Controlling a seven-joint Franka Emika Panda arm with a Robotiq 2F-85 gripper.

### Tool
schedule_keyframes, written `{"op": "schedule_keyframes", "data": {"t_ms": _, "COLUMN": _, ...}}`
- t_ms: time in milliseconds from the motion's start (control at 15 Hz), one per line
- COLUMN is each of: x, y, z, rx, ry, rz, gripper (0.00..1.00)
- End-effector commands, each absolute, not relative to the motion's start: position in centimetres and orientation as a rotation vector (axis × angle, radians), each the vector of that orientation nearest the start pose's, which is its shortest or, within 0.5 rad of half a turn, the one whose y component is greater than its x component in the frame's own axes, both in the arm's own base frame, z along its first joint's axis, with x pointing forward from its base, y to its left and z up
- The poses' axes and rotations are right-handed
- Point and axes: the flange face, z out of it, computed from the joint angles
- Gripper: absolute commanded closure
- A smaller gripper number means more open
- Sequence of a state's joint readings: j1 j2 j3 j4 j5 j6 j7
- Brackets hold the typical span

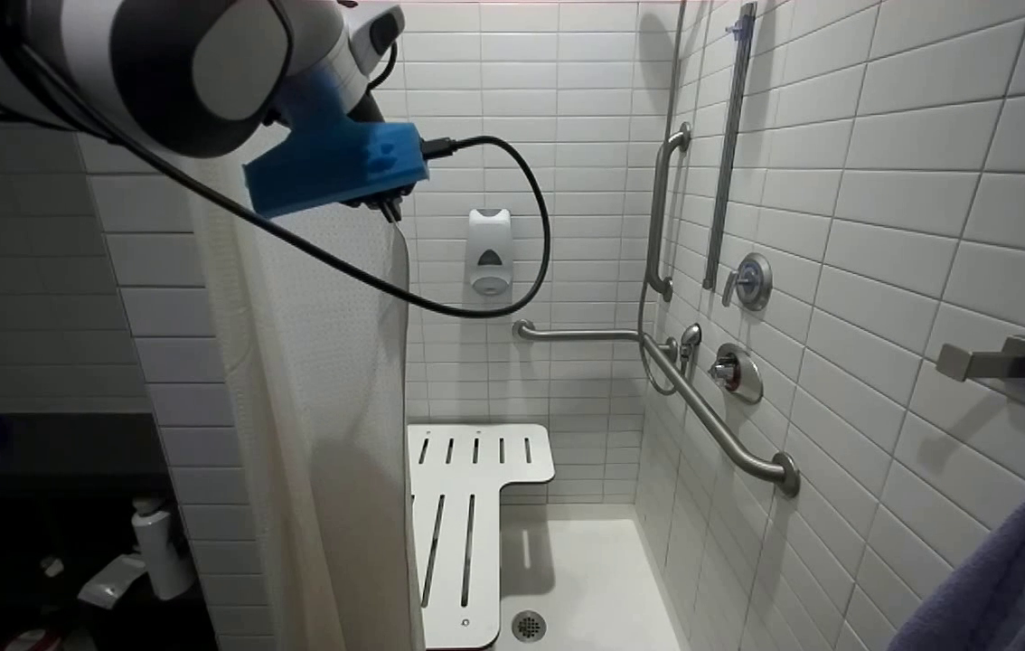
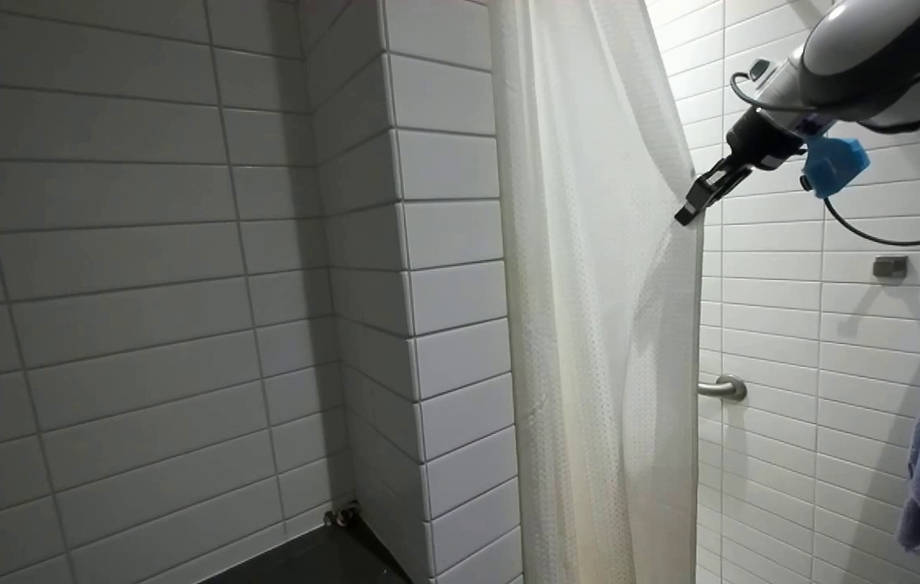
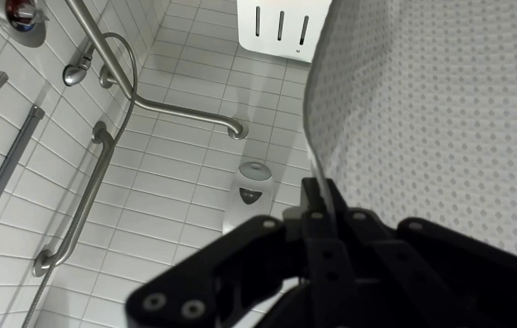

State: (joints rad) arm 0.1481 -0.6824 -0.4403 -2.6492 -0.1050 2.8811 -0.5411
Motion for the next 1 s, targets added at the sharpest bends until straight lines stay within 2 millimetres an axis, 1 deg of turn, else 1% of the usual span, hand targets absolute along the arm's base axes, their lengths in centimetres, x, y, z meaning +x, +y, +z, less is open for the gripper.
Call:
{"op": "schedule_keyframes", "data": {"t_ms": 0, "x": 36.6, "y": -13.7, "z": 49.6, "rx": -2.930, "ry": -0.395, "rz": -1.296, "gripper": 1.00}}
{"op": "schedule_keyframes", "data": {"t_ms": 533, "x": 35.1, "y": -14.4, "z": 48.9, "rx": -2.871, "ry": -0.319, "rz": -1.367, "gripper": 1.00}}
{"op": "schedule_keyframes", "data": {"t_ms": 733, "x": 35.3, "y": -14.1, "z": 49.0, "rx": -2.866, "ry": -0.329, "rz": -1.356, "gripper": 1.00}}
{"op": "schedule_keyframes", "data": {"t_ms": 867, "x": 35.9, "y": -13.6, "z": 49.0, "rx": -2.882, "ry": -0.354, "rz": -1.305, "gripper": 1.00}}
{"op": "schedule_keyframes", "data": {"t_ms": 933, "x": 36.2, "y": -13.2, "z": 49.0, "rx": -2.894, "ry": -0.371, "rz": -1.265, "gripper": 0.83}}
